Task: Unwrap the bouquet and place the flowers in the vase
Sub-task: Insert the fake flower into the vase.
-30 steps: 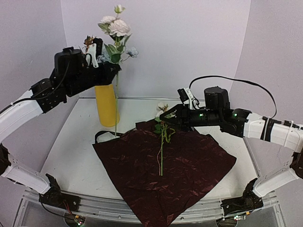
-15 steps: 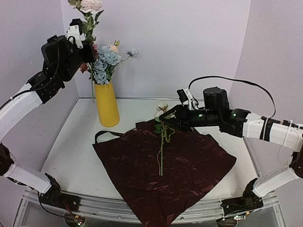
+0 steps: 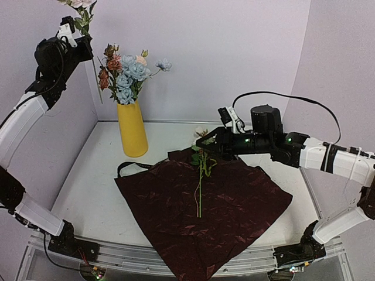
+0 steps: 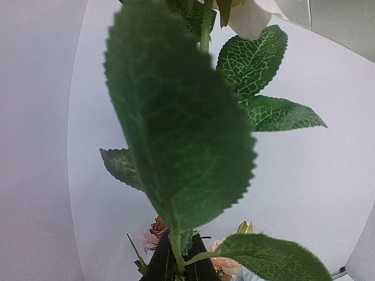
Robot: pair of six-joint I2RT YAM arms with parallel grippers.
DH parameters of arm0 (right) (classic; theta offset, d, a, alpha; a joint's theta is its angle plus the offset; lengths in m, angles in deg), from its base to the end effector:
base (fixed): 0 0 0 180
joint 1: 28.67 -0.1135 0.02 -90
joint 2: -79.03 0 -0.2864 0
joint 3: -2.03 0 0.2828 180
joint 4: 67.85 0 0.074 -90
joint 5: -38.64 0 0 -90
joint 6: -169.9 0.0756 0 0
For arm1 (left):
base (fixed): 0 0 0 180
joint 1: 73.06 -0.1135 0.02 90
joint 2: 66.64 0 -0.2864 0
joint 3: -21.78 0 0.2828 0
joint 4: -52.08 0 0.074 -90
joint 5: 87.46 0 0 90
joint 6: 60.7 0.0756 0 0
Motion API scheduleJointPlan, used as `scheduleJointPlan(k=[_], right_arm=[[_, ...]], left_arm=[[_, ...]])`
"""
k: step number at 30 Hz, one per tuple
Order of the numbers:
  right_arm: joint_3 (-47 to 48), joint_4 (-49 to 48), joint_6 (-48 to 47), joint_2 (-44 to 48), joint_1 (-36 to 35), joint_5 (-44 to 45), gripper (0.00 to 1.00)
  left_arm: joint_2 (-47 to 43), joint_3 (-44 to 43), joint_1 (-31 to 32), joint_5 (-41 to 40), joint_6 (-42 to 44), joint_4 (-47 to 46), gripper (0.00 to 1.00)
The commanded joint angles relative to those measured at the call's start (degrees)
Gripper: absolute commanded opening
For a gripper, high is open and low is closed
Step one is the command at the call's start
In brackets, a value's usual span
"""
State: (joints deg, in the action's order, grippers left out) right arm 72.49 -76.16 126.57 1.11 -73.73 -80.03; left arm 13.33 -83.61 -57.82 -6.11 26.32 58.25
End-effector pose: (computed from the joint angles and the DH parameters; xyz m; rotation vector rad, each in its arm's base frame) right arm 0.2433 0.2952 0.3589 -0.4308 1.7626 1.5920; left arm 0.3561 -0.0852 0.5660 0.0011 1.2408 -0.1830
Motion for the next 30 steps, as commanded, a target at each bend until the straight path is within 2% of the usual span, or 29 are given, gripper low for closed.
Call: scheduleJointPlan(k=[1,15,30], right_arm=[[3.49,-0.7,-1.45,-1.1,-0.35,-0.61,0.59],[9.52,1.81,-4.35,-4.44,0.01,-0.93,0.58],[9.48,2.66,-6.77,-3.62,1.36,-1.07,0.58]], left_arm=[[2.3,-4.36,-2.02,7.2,-4.76,-3.4,0.0],[7.88,-6.37,-2.24,11.07,-3.54,-9.35,0.0],[12.14,-6.36,-2.25,10.48,-3.09,-15.77,0.0]])
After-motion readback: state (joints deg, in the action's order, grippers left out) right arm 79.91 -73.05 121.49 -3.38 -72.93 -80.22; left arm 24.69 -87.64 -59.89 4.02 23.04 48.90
